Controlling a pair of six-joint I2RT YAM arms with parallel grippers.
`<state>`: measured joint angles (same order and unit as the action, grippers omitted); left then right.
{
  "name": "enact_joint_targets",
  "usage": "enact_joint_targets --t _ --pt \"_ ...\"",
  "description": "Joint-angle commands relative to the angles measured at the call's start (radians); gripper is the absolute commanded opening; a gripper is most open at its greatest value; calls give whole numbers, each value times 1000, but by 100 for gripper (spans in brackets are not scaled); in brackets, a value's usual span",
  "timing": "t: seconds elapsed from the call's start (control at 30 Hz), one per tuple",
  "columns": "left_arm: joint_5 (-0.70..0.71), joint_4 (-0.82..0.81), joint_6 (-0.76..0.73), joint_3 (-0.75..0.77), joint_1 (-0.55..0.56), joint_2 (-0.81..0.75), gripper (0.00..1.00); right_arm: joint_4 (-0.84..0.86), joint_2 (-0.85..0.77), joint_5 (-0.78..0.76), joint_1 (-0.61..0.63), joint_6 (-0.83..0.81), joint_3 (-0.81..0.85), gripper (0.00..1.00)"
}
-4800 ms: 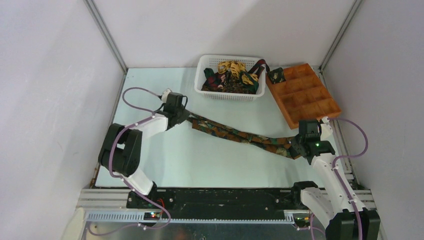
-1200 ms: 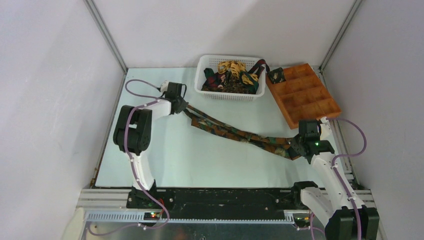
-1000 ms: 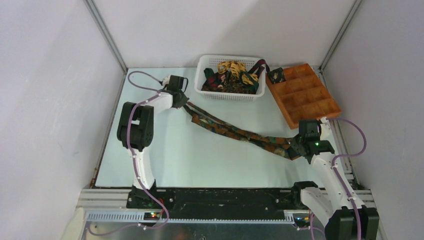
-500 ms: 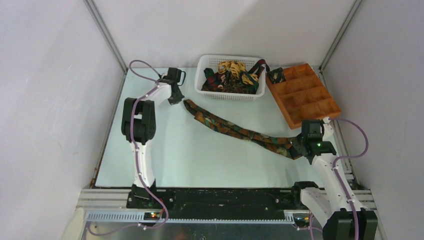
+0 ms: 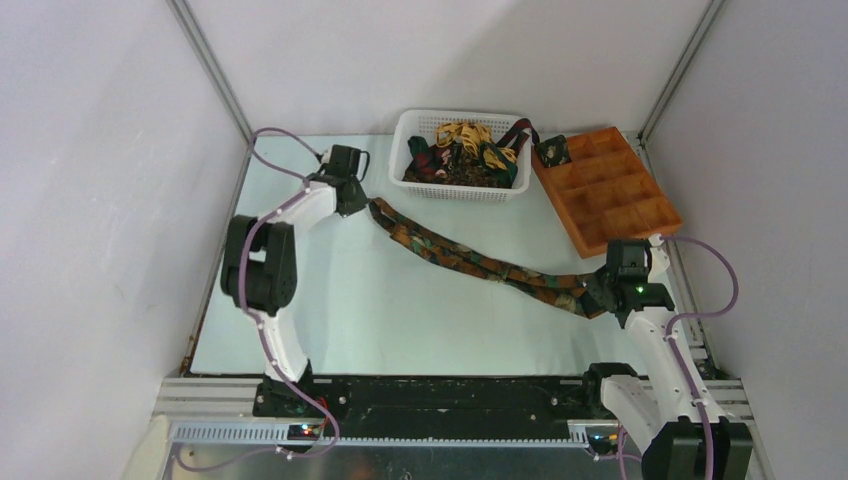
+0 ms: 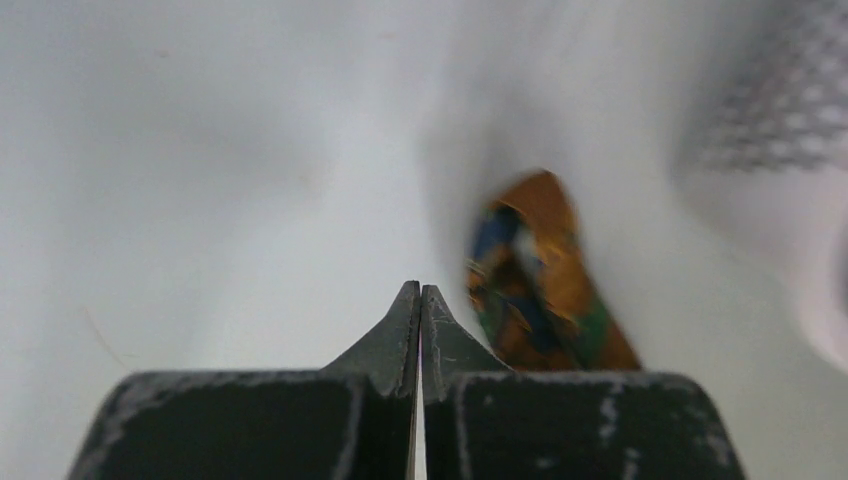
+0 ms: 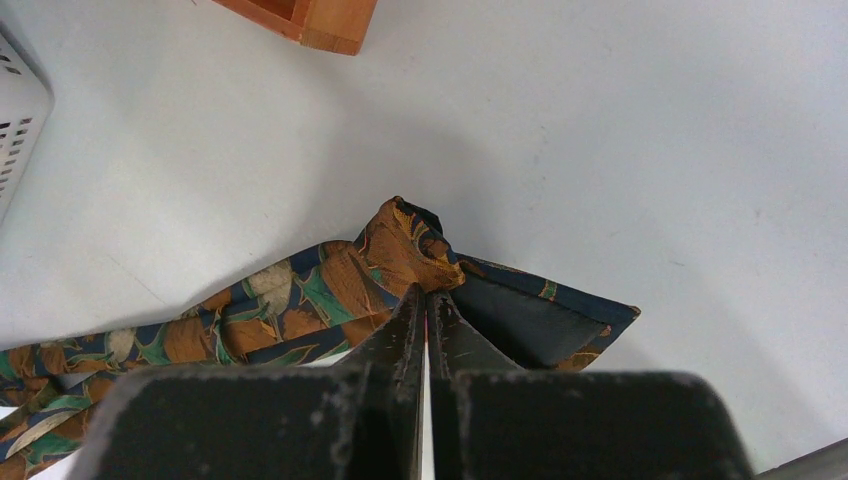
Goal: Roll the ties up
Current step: Flatten out the tie at the center of the board.
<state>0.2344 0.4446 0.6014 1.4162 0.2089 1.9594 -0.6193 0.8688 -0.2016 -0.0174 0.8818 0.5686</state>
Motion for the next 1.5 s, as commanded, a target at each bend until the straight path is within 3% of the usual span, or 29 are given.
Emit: enact_joint_targets --t 0.0,0.17,0.47,0.77,1.03,1.3,1.47 --pt "-119 -226 73 -129 93 -201 0 30 -7 4 -4 -10 4 0" --pt "-208 -337 131 -200 154 -192 0 29 -5 5 -5 -13 4 0" --pt "-218 -376 131 -159 223 -88 0 18 -19 2 -4 -15 4 0" --pt "-238 -265 87 -118 228 -13 0 18 -19 0 -4 -14 4 0" --pt "-238 -248 62 -213 232 -32 0 16 -16 -9 -6 -16 4 0" --pt "-190 -225 57 -223 231 -14 0 15 -19 -12 -9 -19 4 0" --pt "-87 -128 64 -184 219 -4 0 12 -22 -12 -13 -22 4 0"
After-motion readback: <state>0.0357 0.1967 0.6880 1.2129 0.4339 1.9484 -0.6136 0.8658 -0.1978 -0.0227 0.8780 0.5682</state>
